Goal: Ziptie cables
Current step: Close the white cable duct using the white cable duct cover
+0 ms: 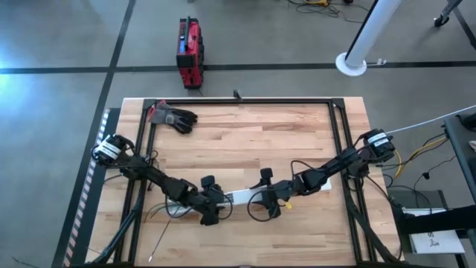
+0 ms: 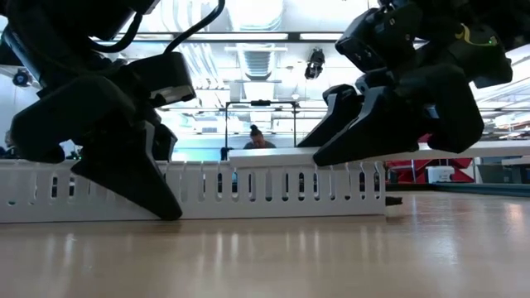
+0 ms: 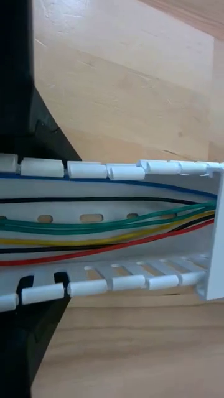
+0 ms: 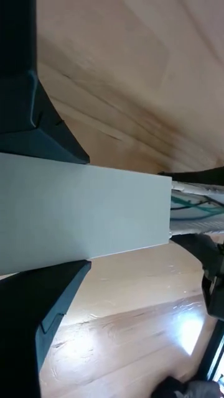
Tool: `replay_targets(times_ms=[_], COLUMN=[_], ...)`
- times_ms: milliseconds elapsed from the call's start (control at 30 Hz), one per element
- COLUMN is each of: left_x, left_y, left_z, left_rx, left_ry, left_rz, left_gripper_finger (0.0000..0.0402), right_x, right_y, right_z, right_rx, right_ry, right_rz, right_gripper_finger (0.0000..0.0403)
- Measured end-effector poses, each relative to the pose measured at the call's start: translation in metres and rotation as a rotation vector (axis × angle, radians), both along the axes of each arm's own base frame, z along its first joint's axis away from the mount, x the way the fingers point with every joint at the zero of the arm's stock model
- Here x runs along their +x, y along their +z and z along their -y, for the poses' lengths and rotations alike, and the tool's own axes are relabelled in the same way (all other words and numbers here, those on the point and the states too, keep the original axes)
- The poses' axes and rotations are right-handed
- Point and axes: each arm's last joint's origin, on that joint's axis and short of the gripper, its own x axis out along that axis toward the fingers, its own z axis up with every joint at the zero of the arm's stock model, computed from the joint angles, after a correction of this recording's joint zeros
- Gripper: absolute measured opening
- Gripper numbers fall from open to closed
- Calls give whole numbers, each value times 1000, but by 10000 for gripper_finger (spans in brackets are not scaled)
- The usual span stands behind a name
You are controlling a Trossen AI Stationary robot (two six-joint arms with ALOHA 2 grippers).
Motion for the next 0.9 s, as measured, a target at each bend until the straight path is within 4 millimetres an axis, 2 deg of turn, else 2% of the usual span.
replay_targets(times_ms=[467, 900], left_x=[1, 3], left_y=[1, 2], left_z=[0, 0], left_rx=[0, 30], left_ry=[26, -19], left_rz=[18, 36], left_gripper_finger=[213, 214], right_x=[-2, 0], right_y=[-1, -3], right_z=[-1, 10], right_rx=[-41, -92], right_ry=[-40, -39], right_rz=[-5, -23], right_gripper_finger=[219, 219])
